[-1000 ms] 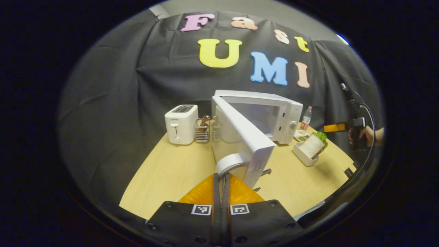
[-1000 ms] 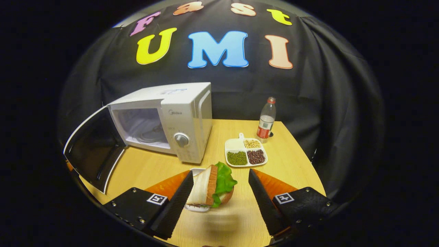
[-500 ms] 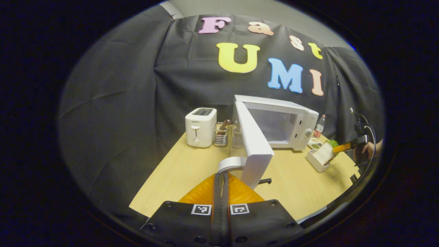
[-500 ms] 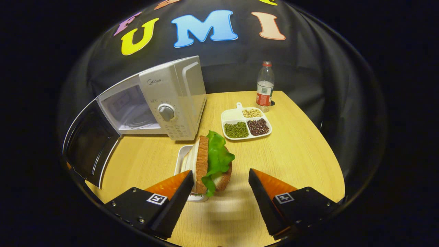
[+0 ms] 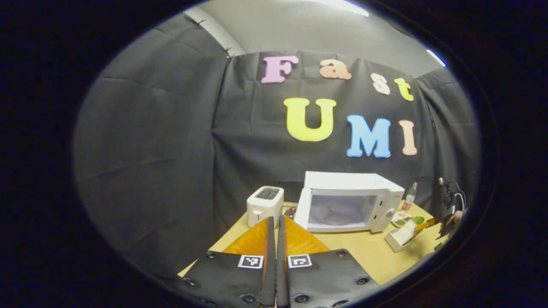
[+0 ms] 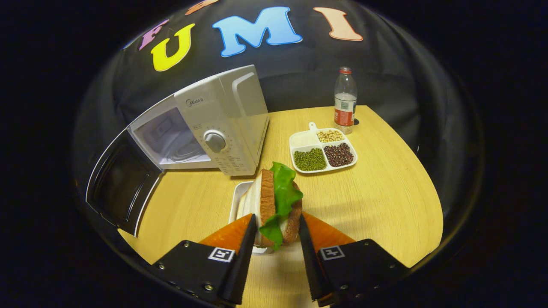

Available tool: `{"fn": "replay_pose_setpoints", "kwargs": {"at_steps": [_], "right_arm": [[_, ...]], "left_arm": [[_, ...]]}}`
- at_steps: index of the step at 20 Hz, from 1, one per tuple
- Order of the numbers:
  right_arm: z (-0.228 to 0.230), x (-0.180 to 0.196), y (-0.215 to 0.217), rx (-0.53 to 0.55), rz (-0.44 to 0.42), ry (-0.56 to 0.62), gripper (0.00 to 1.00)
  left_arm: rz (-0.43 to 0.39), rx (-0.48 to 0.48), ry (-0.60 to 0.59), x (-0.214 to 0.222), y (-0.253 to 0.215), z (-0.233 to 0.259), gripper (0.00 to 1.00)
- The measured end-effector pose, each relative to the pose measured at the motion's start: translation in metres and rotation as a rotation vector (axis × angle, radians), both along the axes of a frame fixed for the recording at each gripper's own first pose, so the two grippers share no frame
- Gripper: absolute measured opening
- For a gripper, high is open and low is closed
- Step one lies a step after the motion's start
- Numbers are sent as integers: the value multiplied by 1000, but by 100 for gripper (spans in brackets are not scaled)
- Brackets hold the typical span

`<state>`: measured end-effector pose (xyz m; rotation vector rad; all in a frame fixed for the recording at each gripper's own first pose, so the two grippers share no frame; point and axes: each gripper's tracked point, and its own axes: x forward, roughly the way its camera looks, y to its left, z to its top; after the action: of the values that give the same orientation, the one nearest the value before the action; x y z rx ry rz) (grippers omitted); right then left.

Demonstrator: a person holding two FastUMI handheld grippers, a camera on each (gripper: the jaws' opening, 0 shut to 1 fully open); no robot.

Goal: Open the microwave oven with the left hand, put the food in, and close the microwave oven.

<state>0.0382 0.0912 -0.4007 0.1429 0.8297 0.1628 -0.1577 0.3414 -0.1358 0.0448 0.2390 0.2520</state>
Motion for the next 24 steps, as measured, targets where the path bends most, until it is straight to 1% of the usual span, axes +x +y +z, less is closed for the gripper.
{"fn": "replay_pose_setpoints", "kwargs": {"at_steps": [1,2,3,4,5,6,8,9,10,11,13,15,17,19,20,22,24], "right_arm": [[2,1,1,20,-7,6,47],[0,1,2,50,-12,25,32],[0,0,6,81,-1,45,31],[1,2,5,89,4,53,29],[-1,2,8,110,9,60,24],[2,2,8,126,13,70,18],[6,-1,11,188,20,86,18],[7,1,12,225,18,91,18],[9,4,11,242,-3,99,18],[6,4,14,265,-9,110,10],[10,6,16,309,-12,117,10],[5,1,13,305,2,157,10],[7,4,14,307,19,148,10],[8,2,15,315,30,157,24],[9,1,16,317,27,164,37],[4,8,19,336,14,171,38],[3,11,23,395,-30,204,41]], "left_arm": [[-16,9,-20,11,-17,11,7],[-37,9,-43,21,-34,23,8],[-55,6,-67,30,-50,30,15],[-60,6,-82,39,-62,36,23],[-63,0,-88,47,-71,33,30],[-64,-8,-85,55,-80,32,42],[-77,-27,-78,62,-98,31,65],[-80,-33,-76,65,-104,31,65],[-80,-35,-69,68,-108,32,65],[-75,-32,-62,69,-111,31,66],[-67,-28,-51,71,-116,31,66],[-63,-21,-36,70,-123,29,66],[-75,-10,-42,72,-131,30,66],[-104,-28,-37,77,-145,26,66],[-121,-27,-34,81,-149,25,65],[-153,-24,-41,92,-149,25,64],[-196,-52,-40,105,-151,24,65]]}}
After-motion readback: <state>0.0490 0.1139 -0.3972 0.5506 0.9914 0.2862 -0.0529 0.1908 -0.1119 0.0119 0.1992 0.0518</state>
